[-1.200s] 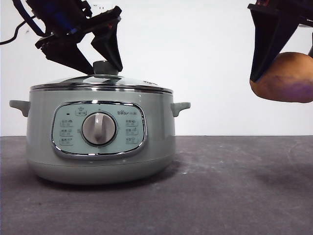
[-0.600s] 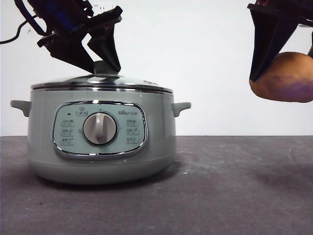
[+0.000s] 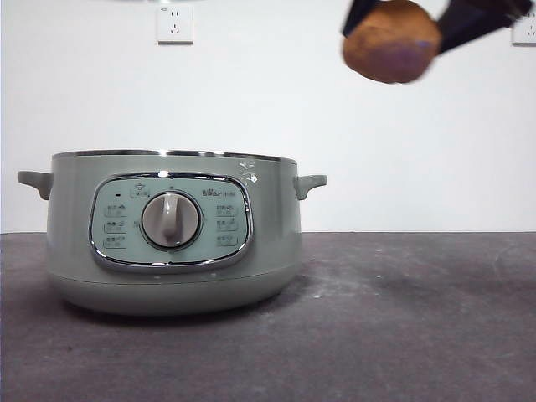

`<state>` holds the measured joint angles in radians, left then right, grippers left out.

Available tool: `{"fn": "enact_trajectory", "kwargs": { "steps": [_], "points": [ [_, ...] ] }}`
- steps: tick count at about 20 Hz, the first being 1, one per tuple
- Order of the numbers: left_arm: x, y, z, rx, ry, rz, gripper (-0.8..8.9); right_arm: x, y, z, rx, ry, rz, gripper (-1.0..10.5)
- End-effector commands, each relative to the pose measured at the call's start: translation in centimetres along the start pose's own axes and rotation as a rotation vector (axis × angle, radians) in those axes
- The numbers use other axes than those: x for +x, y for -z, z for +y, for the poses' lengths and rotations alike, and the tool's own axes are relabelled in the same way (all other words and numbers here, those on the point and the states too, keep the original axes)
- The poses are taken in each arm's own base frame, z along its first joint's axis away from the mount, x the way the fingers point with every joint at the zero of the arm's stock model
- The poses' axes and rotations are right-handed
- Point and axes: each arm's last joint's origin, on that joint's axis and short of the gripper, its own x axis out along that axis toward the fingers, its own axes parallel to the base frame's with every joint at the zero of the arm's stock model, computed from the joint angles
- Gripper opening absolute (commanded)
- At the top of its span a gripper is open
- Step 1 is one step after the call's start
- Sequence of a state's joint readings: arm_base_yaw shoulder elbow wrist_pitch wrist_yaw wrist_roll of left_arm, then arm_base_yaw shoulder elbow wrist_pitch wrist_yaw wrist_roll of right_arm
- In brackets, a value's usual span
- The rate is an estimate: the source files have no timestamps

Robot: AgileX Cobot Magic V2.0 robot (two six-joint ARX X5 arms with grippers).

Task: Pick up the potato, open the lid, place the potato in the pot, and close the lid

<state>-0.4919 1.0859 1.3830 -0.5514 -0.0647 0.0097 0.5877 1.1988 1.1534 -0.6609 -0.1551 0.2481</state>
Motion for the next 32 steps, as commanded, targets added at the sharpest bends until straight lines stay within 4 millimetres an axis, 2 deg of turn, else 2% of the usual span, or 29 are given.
{"fn": "enact_trajectory", "kwargs": {
  "steps": [1, 3, 7, 11, 15, 19, 24, 27, 28, 31, 32],
  "points": [
    [-4.5, -1.8, 0.4, 0.012, -0.031, -0.128, -0.08, 1.7, -1.9, 1.1, -0.069, -0.024, 0.02, -0.1],
    [-7.5, -2.0, 0.6, 0.007, -0.05, -0.163, -0.08, 3.7, -3.6, 2.3, -0.12, -0.045, 0.039, -0.1],
    [-12.1, -1.3, 1.1, -0.003, -0.105, -0.213, -0.08, 8.2, -6.6, 4.7, -0.218, -0.071, 0.106, -0.1],
    [-15.1, -0.4, 1.3, -0.008, -0.124, -0.232, -0.08, 13.3, -8.8, 6.2, -0.296, -0.075, 0.191, -0.1],
    [-15.5, 0.2, 1.3, -0.003, -0.123, -0.191, -0.08, 18.6, -8.4, 6.7, -0.35, -0.076, 0.252, -0.1],
    [-15.4, 0.3, 1.3, -0.002, -0.122, -0.18, -0.08, 22.5, -6.3, 7.0, -0.407, -0.026, 0.319, -0.1],
    [-15.4, 0.3, 1.3, -0.002, -0.123, -0.178, -0.08, 25.5, -4.4, 6.8, -0.449, -0.014, 0.377, -0.1],
    [-15.3, 0.3, 1.3, -0.001, -0.123, -0.176, -0.08, 26.3, -3.9, 6.5, -0.457, -0.012, 0.401, -0.1],
    [-15.3, 0.3, 1.3, -0.001, -0.123, -0.175, -0.08, 26.3, -3.8, 6.8, -0.462, -0.016, 0.394, 0.4],
    [-15.3, 0.3, 1.4, -0.002, -0.152, -0.17, -0.08, 26.3, -3.8, 6.8, -0.46, -0.005, 0.391, 4.4],
    [-15.3, 0.4, 1.4, -0.002, -0.152, -0.167, -0.08, 26.3, -3.8, 6.9, -0.467, 0.014, 0.387, 5.2]
  ]
}}
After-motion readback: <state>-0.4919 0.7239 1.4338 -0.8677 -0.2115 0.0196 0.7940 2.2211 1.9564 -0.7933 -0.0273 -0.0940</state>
